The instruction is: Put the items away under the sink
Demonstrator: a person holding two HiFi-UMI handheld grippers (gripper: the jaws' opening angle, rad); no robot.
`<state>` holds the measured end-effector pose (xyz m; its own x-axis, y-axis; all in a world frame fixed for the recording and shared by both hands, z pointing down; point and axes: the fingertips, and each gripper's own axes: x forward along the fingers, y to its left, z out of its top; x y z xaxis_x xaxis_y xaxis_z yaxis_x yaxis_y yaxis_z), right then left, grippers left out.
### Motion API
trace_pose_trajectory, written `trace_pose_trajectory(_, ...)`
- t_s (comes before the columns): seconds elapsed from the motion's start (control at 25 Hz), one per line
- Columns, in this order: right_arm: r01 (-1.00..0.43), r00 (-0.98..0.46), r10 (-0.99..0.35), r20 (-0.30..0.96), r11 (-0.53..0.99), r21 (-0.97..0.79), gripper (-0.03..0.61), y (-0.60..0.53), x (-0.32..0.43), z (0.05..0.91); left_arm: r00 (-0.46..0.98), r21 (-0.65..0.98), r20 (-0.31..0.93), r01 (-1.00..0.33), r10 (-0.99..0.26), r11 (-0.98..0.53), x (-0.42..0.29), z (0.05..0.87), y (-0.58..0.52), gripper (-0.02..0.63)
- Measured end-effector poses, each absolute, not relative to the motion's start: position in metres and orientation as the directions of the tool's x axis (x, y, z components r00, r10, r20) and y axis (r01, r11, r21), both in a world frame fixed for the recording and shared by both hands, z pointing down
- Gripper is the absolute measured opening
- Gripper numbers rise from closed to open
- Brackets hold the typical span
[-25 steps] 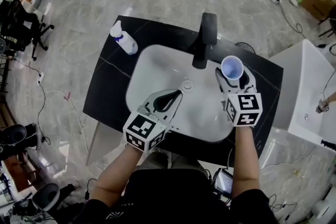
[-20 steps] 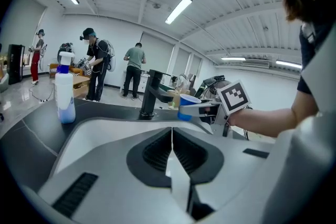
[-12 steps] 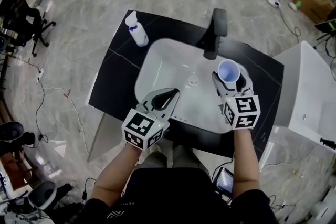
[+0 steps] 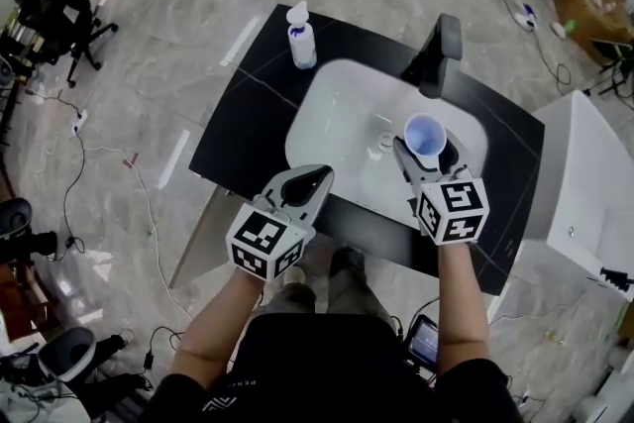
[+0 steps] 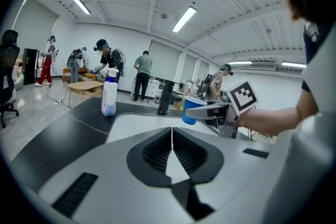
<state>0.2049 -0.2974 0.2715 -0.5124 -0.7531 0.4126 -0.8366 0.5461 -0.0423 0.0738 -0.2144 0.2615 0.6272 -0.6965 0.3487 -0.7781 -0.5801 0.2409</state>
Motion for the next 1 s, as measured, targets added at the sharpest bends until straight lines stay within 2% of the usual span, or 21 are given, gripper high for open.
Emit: trace_pose_trajectory(1.0,-0.76,-0.611,-0.678,0.409,0.647,-0.063,0.319,-0.165,0.095,0.259,0.587,0.214,0.323,-0.81,-0.743,-0.547,-0.012,0.249,-0.096,0.012)
